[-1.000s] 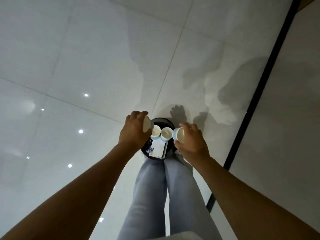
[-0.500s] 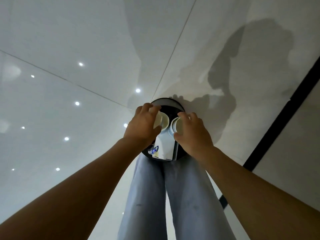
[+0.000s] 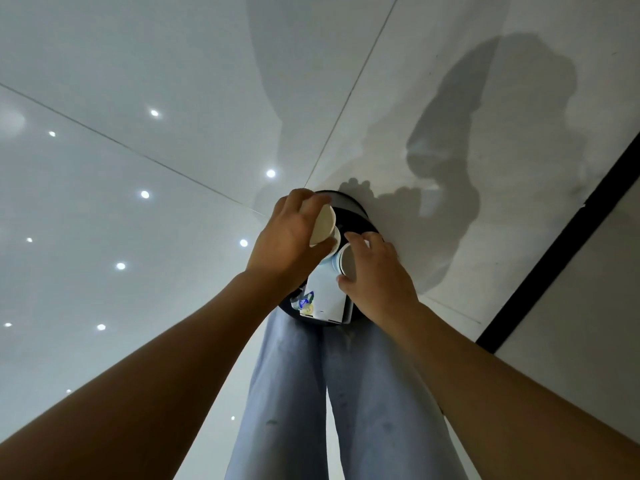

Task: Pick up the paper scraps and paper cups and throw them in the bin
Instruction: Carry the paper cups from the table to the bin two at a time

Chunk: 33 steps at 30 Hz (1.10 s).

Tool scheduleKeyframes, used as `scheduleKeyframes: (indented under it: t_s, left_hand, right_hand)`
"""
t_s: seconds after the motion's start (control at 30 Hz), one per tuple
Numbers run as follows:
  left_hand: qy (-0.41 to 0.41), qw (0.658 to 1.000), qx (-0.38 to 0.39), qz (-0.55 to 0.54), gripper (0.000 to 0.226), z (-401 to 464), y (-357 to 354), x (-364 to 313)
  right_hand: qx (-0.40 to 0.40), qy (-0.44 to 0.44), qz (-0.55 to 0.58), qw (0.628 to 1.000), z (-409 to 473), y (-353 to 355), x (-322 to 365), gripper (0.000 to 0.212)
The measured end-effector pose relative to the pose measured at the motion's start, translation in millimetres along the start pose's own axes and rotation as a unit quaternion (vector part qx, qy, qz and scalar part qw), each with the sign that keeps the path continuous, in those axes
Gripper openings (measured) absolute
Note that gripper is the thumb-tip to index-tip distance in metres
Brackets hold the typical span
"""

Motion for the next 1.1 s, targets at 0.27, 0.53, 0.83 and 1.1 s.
scheduleKeyframes:
  t_s: [0.27, 0.53, 0.83, 1.1]
  left_hand:
    - [-0.048, 0.992, 0.079, 0.087, 0.065, -4, -28, 5]
    - [-0.048, 0.982, 0.122, 0.138, 0.087, -12, -54, 24]
    - [-0.015, 0.994, 0.049, 0.102, 0.069, -56, 34, 6]
    - [0.017, 0.993, 0.022, 0.116, 0.063, -147, 164, -53]
  right_hand:
    - [-0.008, -0.003, -0.004, 1.000, 0, -2, -6, 0.070]
    - [-0.006, 0.022, -0.036, 0.999, 5, -10, -9, 0.090]
    - [-0.037, 0.023, -0.028, 0.999, -37, 45, 32, 0.080]
    - [-0.069, 0.071, -0.048, 0.994, -157, 137, 125, 0.071]
Point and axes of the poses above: each hand's wrist, its own z-axis towards the middle knuckle, its own y-axis out of the back of the hand, x = y × z, the point moved 5 cm from there along z, towards the middle knuckle, and after that the axes turned 4 degrees about -x, right-handed, at the moved point
